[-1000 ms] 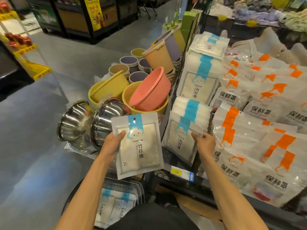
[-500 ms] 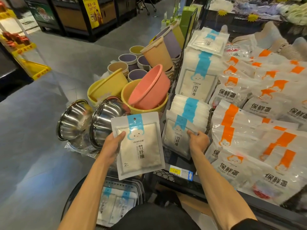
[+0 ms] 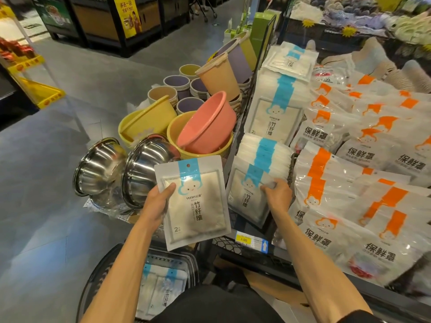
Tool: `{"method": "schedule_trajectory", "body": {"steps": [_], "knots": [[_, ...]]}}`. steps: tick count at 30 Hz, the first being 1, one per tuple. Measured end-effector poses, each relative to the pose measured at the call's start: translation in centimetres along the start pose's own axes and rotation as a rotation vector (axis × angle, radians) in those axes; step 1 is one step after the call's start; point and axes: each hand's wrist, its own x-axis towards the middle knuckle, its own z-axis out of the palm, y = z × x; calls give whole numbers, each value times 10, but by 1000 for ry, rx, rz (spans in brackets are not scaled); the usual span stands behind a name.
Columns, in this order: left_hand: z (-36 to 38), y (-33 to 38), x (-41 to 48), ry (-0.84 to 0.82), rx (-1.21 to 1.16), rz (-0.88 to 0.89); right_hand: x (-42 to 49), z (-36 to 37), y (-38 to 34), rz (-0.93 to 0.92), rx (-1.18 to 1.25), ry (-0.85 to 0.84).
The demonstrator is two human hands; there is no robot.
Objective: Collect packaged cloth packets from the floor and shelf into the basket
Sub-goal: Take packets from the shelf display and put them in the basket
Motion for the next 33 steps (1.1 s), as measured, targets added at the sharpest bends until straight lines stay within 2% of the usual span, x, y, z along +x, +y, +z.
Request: {"method": "schedule_trajectory", "body": {"steps": [2, 6, 10, 15, 21, 27, 33], "knots": [[0, -1, 1, -10, -9, 0, 6, -3, -3, 12, -35, -39], [1, -2, 1, -7, -38, 0, 17, -3, -16, 150, 15, -51], [3, -1, 2, -11, -32, 6, 18, 2, -20, 168, 42, -21], [1, -1, 5, -10, -21, 1, 13, 2, -18, 46, -29, -6], [0, -4, 5, -13, -4, -5, 18, -7, -7, -236, -371, -57], [0, -6, 4, -34, 13, -7, 35, -6, -18, -225, -456, -161], [2, -2, 9, -26, 0, -14, 48, -3, -19, -210, -485, -179]]}}
